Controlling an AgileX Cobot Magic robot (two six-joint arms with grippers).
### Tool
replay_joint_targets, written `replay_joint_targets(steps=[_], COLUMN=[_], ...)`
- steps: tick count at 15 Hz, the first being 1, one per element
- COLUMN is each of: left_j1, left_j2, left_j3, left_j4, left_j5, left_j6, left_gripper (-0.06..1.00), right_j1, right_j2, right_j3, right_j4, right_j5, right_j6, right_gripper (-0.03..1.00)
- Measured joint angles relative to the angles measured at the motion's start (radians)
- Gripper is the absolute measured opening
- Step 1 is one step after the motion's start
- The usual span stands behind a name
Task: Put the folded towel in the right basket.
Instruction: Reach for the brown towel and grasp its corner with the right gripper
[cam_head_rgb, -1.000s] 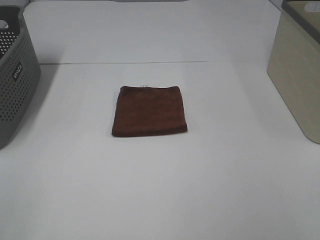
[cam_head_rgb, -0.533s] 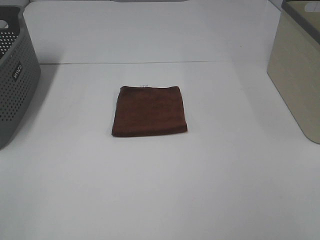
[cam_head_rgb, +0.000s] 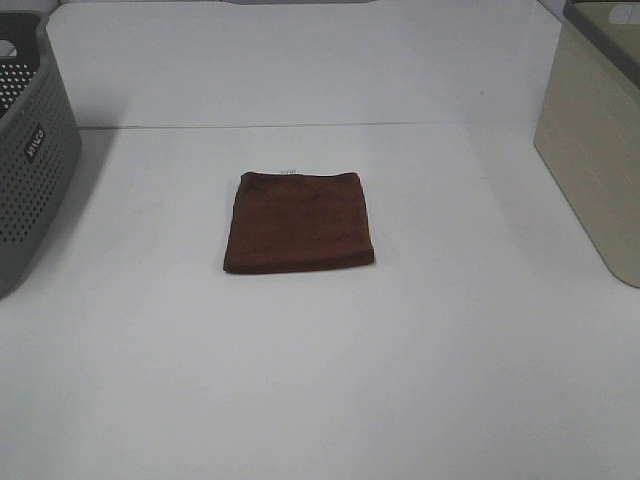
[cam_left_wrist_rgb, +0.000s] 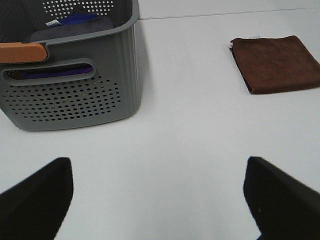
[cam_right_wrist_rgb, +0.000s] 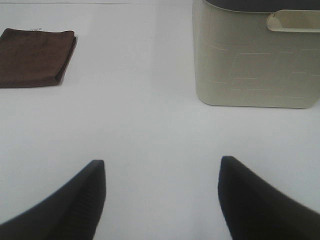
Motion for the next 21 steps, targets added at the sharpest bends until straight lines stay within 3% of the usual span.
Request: replay_joint_targets(steps=[21], left_j1=[0.000], left_j2=[0.000], left_j3=[0.000], left_j4=[0.000], left_j5=[0.000], left_j6=[0.000], left_gripper=[0.88], right_j1=[0.000], right_j2=[0.000], right_j3=[0.000], right_j4=[0.000], right_j5=[0.000], right_j6=[0.001], right_gripper=[0.62])
